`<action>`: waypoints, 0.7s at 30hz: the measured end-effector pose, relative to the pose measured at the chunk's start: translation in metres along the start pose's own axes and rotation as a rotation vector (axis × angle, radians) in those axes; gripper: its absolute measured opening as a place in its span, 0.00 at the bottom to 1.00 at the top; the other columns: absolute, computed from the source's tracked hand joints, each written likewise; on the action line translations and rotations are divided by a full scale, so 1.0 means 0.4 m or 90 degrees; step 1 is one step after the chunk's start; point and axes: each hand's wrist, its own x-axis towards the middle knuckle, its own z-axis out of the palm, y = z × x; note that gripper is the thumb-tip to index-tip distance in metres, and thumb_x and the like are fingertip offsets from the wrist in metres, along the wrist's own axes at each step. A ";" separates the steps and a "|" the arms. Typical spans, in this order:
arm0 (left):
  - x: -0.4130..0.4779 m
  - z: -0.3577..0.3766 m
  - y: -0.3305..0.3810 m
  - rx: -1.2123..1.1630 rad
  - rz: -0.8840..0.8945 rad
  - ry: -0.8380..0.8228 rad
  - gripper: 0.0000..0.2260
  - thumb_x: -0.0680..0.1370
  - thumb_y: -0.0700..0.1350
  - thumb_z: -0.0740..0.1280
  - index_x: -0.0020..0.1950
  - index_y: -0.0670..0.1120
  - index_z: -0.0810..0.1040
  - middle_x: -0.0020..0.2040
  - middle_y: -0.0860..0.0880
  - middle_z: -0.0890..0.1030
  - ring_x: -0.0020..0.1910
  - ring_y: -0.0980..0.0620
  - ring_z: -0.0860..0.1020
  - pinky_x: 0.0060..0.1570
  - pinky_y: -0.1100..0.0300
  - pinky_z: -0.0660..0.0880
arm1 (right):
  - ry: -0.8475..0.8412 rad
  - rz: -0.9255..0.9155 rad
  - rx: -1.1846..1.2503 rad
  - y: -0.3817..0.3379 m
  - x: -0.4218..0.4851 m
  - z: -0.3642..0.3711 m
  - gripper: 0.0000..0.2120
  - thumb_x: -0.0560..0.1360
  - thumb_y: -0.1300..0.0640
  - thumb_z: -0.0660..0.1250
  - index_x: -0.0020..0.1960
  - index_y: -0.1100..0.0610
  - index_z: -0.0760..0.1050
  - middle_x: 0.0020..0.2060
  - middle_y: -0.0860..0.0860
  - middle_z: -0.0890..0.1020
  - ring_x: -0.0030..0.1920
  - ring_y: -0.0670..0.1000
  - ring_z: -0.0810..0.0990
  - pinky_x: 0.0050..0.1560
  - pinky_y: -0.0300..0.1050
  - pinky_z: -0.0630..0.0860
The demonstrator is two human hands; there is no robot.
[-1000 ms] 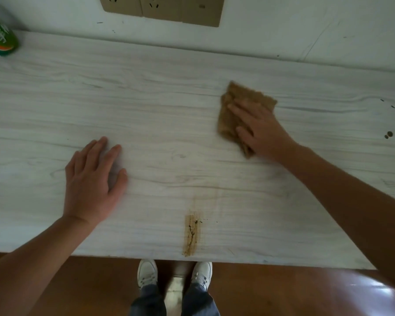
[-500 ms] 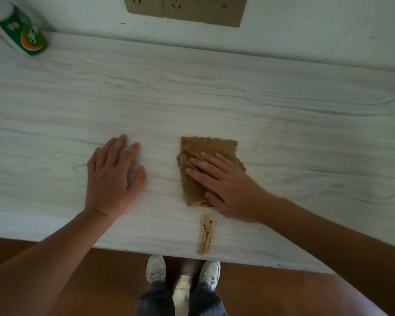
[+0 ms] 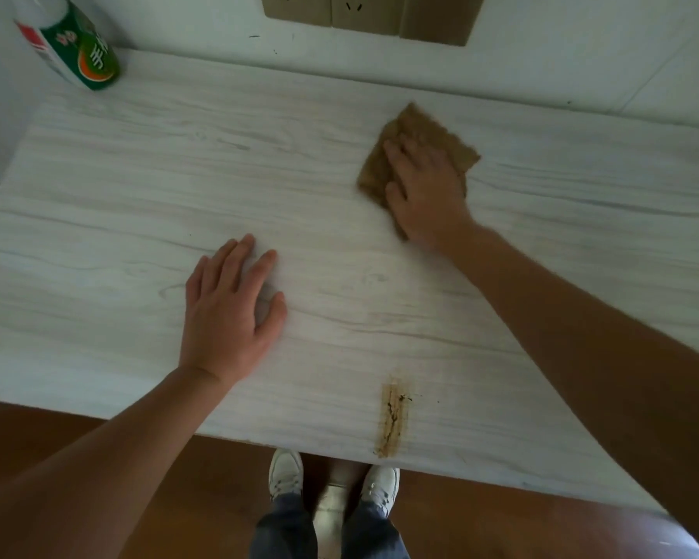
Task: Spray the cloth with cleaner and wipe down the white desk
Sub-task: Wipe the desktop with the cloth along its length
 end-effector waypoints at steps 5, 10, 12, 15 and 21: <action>0.000 0.000 0.001 0.007 -0.006 -0.014 0.26 0.81 0.57 0.57 0.77 0.49 0.71 0.80 0.43 0.67 0.80 0.41 0.62 0.78 0.40 0.59 | -0.108 -0.267 0.025 -0.149 -0.305 0.038 0.29 0.81 0.48 0.53 0.81 0.53 0.56 0.80 0.53 0.58 0.81 0.56 0.52 0.80 0.55 0.46; 0.002 0.000 -0.001 0.002 -0.002 0.001 0.25 0.81 0.56 0.58 0.76 0.48 0.72 0.79 0.42 0.68 0.80 0.41 0.64 0.78 0.40 0.59 | -0.142 -0.372 -0.034 -0.082 -0.245 0.035 0.28 0.82 0.47 0.54 0.81 0.51 0.58 0.79 0.52 0.61 0.80 0.56 0.57 0.80 0.54 0.49; 0.002 0.002 -0.001 -0.003 0.000 0.009 0.25 0.81 0.56 0.59 0.76 0.47 0.73 0.79 0.43 0.69 0.79 0.41 0.64 0.78 0.40 0.59 | -0.096 -0.301 -0.025 -0.035 -0.134 0.036 0.27 0.81 0.47 0.54 0.78 0.54 0.63 0.76 0.55 0.67 0.77 0.59 0.64 0.77 0.56 0.57; 0.001 0.006 -0.002 -0.001 0.000 0.018 0.25 0.81 0.56 0.59 0.76 0.47 0.73 0.79 0.43 0.69 0.80 0.41 0.64 0.78 0.40 0.60 | -0.045 -0.124 -0.004 0.017 0.034 0.002 0.29 0.80 0.46 0.50 0.78 0.55 0.63 0.77 0.57 0.66 0.76 0.60 0.64 0.77 0.56 0.56; 0.001 0.007 -0.005 0.001 0.001 0.014 0.25 0.81 0.56 0.59 0.76 0.48 0.73 0.79 0.43 0.69 0.80 0.41 0.64 0.78 0.39 0.60 | -0.017 0.029 0.005 -0.110 0.155 0.002 0.28 0.82 0.50 0.52 0.80 0.56 0.58 0.79 0.56 0.61 0.79 0.59 0.57 0.79 0.54 0.50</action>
